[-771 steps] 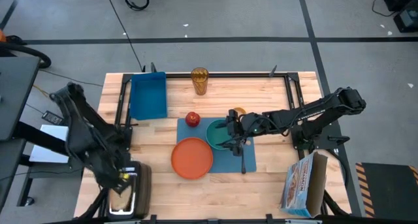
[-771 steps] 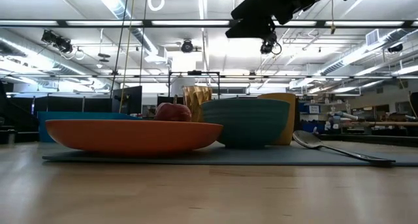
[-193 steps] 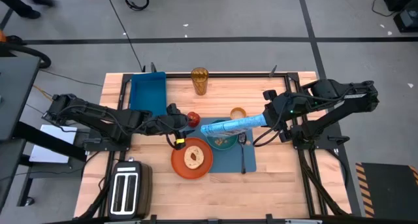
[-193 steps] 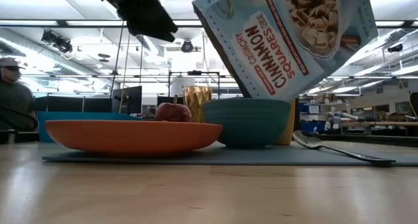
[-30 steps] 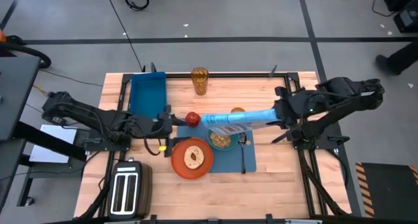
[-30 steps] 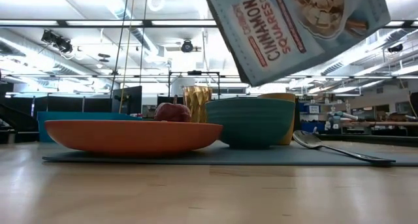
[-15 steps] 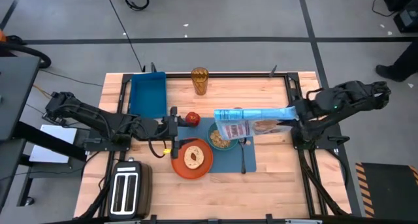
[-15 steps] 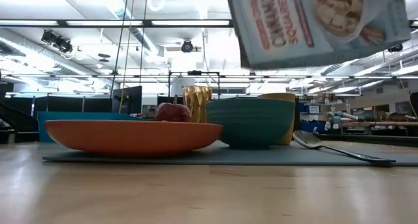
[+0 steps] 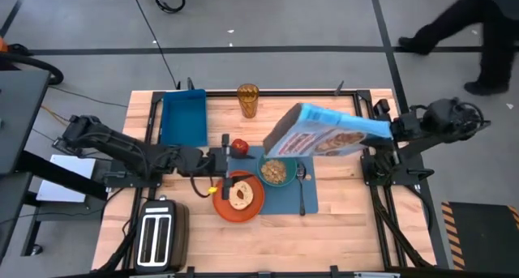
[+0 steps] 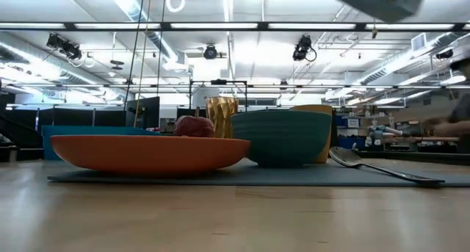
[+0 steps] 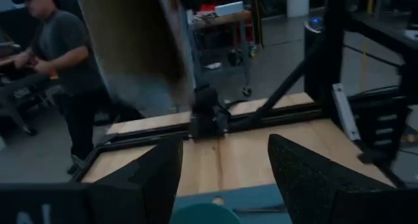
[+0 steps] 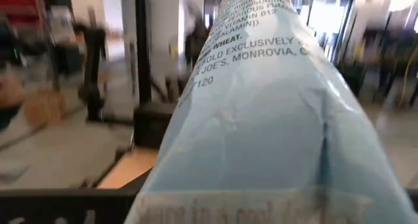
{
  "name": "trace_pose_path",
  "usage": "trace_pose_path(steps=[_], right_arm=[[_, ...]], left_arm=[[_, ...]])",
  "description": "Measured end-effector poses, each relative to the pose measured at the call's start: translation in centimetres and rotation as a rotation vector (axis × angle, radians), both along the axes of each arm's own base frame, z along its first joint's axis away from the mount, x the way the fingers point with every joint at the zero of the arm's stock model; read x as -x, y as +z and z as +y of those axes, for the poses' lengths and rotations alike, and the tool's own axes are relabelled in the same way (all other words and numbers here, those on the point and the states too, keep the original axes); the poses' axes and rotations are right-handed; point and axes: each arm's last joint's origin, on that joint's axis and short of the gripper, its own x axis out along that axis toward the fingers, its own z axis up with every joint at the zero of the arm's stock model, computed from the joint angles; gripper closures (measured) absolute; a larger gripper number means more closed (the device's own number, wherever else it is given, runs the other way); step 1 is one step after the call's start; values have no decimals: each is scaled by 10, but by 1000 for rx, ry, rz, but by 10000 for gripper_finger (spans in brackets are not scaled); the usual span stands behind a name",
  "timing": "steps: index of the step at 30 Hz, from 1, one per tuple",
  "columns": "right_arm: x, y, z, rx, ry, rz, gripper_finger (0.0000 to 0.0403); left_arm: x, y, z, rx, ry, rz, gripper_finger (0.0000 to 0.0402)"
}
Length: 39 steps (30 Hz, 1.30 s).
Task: Arrange a breakfast setting
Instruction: Pour the cereal into the green bowl
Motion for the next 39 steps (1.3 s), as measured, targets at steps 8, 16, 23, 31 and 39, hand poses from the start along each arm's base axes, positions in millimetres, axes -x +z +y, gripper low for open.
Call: trace_pose_path(steps=[8, 16, 23, 31, 39], right_arm=[[-34, -18, 14, 113, 25, -332, 252], [-71, -34, 25, 157, -71, -415, 252], [-90, -41, 25, 152, -152, -360, 252], [-92, -39, 24, 131, -176, -376, 236], [-92, -37, 24, 118, -175, -373, 159]], left_arm=[[-33, -2, 33, 52, 30, -225, 151], [-51, -8, 60, 73, -134, -364, 101], [-50, -3, 65, 95, -196, -440, 107], [-49, 0, 69, 135, -165, -483, 226], [-45, 7, 70, 135, -150, -566, 387]])
